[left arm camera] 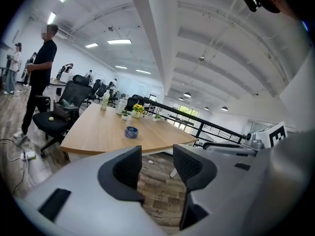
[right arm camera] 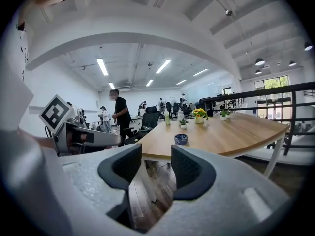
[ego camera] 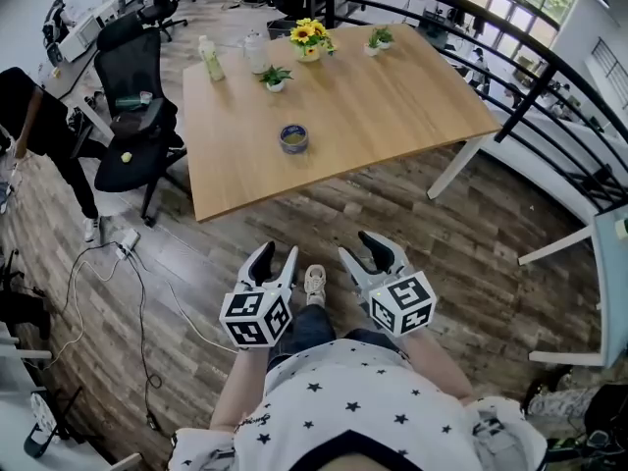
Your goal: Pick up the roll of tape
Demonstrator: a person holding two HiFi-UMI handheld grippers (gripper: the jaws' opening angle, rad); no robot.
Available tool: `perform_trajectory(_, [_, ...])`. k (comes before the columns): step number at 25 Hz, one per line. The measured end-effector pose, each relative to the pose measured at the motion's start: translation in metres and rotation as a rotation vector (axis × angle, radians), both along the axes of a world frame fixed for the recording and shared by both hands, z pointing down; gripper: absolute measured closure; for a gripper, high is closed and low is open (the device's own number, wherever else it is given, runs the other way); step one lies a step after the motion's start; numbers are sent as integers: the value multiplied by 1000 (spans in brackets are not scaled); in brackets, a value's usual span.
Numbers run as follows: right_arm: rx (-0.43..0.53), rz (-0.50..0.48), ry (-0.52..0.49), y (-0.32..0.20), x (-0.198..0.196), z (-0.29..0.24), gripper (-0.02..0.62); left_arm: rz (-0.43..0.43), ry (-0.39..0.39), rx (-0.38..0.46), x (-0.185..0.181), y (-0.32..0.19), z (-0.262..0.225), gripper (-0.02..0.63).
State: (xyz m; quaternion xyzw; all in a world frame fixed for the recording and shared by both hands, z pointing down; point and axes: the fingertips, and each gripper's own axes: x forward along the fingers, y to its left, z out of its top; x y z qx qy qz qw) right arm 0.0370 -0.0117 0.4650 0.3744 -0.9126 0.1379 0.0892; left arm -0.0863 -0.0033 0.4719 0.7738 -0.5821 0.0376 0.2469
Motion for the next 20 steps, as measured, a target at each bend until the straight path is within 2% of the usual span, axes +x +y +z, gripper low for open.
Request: perform_trajectory(20, [-18,40,14,-182,-37,-8,422,19,0,-83,-39,-191,16,417])
